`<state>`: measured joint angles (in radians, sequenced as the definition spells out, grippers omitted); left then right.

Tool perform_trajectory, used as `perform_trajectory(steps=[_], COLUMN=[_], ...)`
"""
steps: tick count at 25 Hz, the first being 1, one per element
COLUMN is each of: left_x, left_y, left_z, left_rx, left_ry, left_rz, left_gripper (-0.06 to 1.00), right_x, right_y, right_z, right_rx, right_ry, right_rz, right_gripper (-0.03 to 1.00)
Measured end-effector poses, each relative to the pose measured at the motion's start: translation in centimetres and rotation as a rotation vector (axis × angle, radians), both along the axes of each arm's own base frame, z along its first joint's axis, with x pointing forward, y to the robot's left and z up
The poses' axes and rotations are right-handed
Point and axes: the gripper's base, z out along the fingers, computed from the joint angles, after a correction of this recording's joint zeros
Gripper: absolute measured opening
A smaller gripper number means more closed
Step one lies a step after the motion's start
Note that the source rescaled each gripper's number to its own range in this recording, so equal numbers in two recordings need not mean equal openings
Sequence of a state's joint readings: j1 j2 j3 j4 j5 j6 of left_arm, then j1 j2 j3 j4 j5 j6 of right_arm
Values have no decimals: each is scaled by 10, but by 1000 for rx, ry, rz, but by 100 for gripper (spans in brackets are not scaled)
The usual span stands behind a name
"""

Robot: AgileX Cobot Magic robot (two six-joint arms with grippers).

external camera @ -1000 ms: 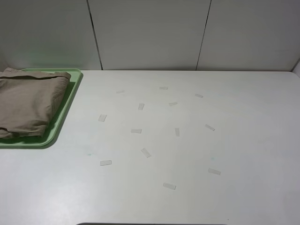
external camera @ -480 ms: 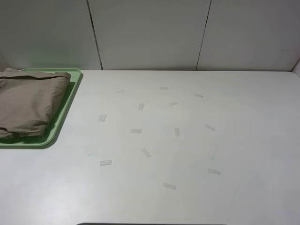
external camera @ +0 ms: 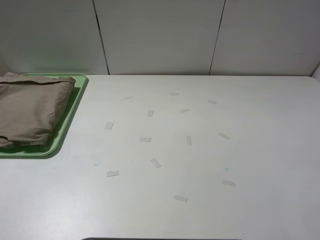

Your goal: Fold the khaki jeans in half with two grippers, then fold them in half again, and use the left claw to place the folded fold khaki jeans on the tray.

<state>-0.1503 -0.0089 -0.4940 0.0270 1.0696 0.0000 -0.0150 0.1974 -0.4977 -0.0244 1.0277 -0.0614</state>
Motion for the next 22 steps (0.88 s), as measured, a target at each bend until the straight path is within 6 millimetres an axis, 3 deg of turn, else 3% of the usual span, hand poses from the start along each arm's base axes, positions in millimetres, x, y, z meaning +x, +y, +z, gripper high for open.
perform_trajectory(steps=[22], left_x=[0], left_y=[0], left_z=[0], left_rx=[-1], left_ry=[-3], left_rz=[-22], left_gripper=[72], right_x=[0], right_y=[0], right_z=[0], right_rx=[0], right_ry=[0], right_rz=[0], right_gripper=[100])
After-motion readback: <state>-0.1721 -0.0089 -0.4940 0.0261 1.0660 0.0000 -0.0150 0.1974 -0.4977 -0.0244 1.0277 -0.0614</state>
